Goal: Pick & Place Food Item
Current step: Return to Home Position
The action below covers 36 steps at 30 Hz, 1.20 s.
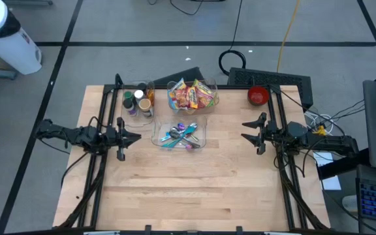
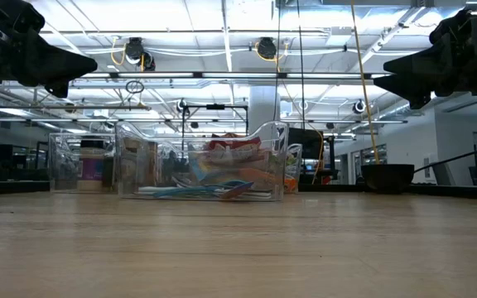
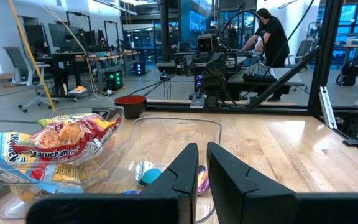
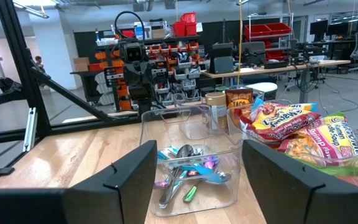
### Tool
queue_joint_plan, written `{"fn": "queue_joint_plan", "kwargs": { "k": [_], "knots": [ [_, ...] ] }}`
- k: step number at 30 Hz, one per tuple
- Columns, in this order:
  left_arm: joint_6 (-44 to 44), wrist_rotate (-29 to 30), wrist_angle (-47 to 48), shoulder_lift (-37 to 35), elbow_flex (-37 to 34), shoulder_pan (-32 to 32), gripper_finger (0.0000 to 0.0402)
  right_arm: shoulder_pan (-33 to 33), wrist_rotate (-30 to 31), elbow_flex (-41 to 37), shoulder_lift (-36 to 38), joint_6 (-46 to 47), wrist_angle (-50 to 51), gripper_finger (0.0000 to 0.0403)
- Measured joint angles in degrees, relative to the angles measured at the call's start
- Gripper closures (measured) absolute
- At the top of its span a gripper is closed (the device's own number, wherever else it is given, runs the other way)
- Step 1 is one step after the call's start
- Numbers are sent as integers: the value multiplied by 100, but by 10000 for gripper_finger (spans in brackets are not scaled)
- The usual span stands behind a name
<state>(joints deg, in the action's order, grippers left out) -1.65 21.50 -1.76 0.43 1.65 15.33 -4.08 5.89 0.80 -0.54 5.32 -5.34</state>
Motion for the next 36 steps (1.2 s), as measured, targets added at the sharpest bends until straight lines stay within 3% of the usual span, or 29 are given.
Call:
{"fn": "queue_joint_plan", "kwargs": {
  "k": [36],
  "knots": [
    [0, 0, -2, 0, 0, 0, 362, 0, 0, 0, -2, -2, -2, 171]
  ]
}}
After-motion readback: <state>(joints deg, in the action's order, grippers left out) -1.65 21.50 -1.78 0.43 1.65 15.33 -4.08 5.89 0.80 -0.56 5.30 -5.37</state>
